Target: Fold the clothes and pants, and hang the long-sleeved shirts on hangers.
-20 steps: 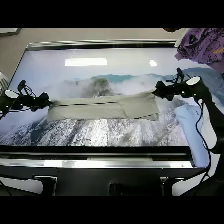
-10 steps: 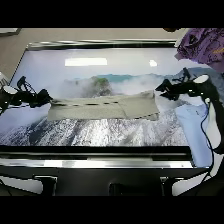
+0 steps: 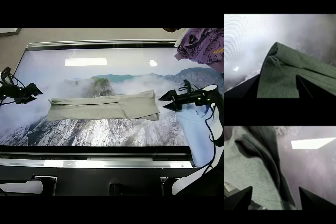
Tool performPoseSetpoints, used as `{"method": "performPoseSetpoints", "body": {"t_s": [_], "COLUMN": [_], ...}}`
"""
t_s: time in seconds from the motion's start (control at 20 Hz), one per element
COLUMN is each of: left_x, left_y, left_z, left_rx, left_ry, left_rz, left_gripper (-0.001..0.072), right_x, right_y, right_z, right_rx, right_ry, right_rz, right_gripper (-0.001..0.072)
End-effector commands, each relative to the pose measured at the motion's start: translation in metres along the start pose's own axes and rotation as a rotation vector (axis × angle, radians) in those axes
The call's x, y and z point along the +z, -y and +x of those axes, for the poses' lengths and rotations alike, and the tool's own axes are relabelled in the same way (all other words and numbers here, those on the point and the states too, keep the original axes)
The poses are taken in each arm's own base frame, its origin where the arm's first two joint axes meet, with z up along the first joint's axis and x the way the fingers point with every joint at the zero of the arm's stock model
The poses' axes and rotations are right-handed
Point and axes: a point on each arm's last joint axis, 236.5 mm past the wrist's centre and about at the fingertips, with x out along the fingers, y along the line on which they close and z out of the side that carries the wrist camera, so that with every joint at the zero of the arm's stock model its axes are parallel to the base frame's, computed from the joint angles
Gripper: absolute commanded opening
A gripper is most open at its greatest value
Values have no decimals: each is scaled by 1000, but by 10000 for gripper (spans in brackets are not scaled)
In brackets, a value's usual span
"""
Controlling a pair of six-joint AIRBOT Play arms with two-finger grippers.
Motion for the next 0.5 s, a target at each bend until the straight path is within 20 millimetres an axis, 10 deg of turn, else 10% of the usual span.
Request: {"method": "performPoseSetpoints", "body": {"t_s": [0.0, 0.2, 0.35, 0.45], "left_x": [-3, -6, -12, -20], "left_y": [5, 16, 35, 60], "left_z": [-8, -8, -4, -2], "left_rx": [-7, -20, -48, -107], "left_ry": [-8, -10, -24, -41], "left_rz": [-7, 14, 35, 37], "left_gripper": [534, 533, 534, 517], "right_x": [-6, -12, -15, -4], "right_y": [3, -8, -23, -38], "right_z": [34, 63, 74, 55], "right_rx": [26, 12, 7, -10], "right_ry": [-55, -89, -95, -37], "right_rz": [-34, -66, -104, -110], "right_gripper": [640, 536, 82, 31]}}
